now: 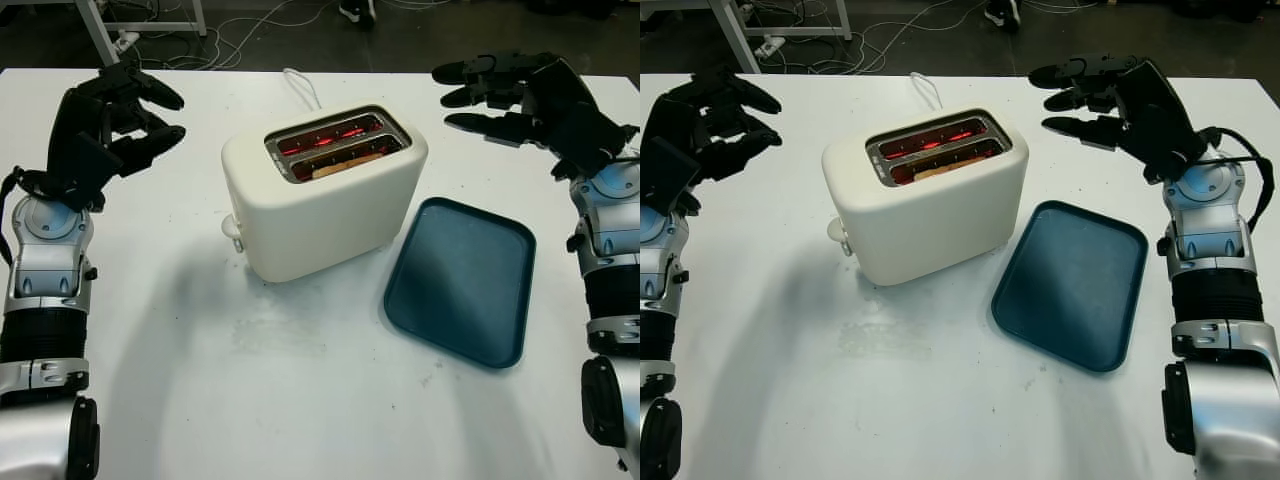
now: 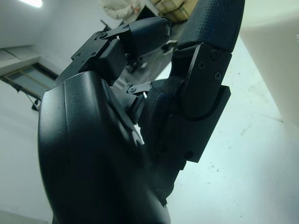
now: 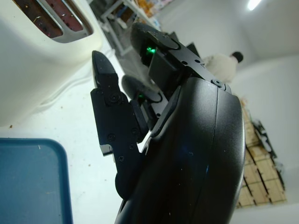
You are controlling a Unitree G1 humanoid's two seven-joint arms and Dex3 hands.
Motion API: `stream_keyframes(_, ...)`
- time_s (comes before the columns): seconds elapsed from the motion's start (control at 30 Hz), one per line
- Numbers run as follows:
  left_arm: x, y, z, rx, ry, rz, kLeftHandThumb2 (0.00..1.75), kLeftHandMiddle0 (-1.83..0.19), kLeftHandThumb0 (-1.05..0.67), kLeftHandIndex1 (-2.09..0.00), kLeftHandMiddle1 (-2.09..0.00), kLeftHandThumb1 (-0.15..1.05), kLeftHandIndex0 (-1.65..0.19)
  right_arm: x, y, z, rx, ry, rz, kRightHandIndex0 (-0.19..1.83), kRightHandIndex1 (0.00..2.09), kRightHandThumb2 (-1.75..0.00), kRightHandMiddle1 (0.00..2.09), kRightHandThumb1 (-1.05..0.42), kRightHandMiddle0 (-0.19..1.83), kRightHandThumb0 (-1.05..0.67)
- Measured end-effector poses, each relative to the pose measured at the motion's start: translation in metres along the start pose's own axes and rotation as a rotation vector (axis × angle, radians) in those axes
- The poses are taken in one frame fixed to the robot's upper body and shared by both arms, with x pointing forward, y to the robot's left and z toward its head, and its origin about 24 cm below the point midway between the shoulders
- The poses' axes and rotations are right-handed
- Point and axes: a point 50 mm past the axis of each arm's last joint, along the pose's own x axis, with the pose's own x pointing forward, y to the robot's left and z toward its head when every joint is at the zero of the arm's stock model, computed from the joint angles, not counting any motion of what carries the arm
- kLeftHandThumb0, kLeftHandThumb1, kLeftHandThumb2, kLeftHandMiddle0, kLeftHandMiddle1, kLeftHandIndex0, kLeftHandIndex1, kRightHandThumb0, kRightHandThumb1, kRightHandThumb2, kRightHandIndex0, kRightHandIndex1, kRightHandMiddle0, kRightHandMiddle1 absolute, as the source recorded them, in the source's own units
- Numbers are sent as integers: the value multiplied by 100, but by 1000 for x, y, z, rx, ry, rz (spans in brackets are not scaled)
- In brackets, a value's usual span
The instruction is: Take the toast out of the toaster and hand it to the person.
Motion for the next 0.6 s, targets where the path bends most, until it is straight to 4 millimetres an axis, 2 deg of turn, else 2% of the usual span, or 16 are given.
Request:
stream_keyframes(0.23,0,0,0,0,1,0,19,-72,-105,-118,-120,92,-59,0,0,0,0,0,0,65,47,0,6,-87,80,-29)
stream_keyframes(0.6,0,0,0,0,1,-3,19,-74,-105,-116,-118,92,-60,0,1,0,-2,3,5,67,47,0,5,-88,81,-25)
